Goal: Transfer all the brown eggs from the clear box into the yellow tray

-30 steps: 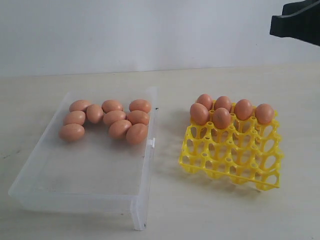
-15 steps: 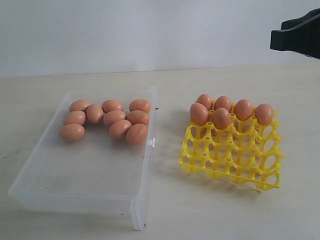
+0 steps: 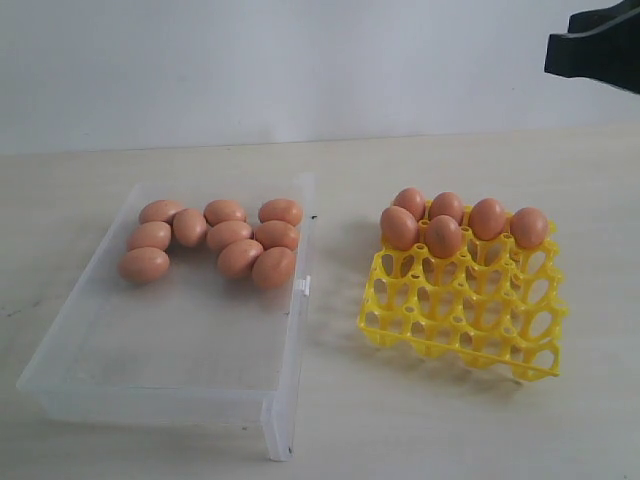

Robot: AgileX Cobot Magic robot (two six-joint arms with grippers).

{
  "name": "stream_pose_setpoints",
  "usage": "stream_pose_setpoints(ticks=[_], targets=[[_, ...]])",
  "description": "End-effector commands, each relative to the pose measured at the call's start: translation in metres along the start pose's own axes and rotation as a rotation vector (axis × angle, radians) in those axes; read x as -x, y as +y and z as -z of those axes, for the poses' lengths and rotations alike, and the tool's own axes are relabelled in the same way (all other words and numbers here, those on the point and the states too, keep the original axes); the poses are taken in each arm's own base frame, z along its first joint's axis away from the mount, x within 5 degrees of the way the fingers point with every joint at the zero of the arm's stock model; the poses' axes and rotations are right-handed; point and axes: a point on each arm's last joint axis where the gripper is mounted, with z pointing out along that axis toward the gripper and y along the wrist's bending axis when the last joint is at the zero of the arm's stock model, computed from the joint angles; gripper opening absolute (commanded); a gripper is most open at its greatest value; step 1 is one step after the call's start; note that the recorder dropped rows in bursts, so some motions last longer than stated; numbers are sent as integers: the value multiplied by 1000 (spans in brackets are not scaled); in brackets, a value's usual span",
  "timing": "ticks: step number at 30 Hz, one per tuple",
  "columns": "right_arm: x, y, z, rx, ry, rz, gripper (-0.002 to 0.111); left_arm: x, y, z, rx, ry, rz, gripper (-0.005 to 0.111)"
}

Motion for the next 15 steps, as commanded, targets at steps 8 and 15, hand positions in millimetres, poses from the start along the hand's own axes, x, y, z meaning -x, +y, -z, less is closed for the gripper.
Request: stream_pose_setpoints(ticks=[8, 15], targets=[[-1, 0, 2, 2, -3, 12, 0, 1, 0, 1, -7, -9, 7, 0], [-1, 0, 2, 1, -2, 82, 0, 1, 0, 1, -7, -9, 7, 0]])
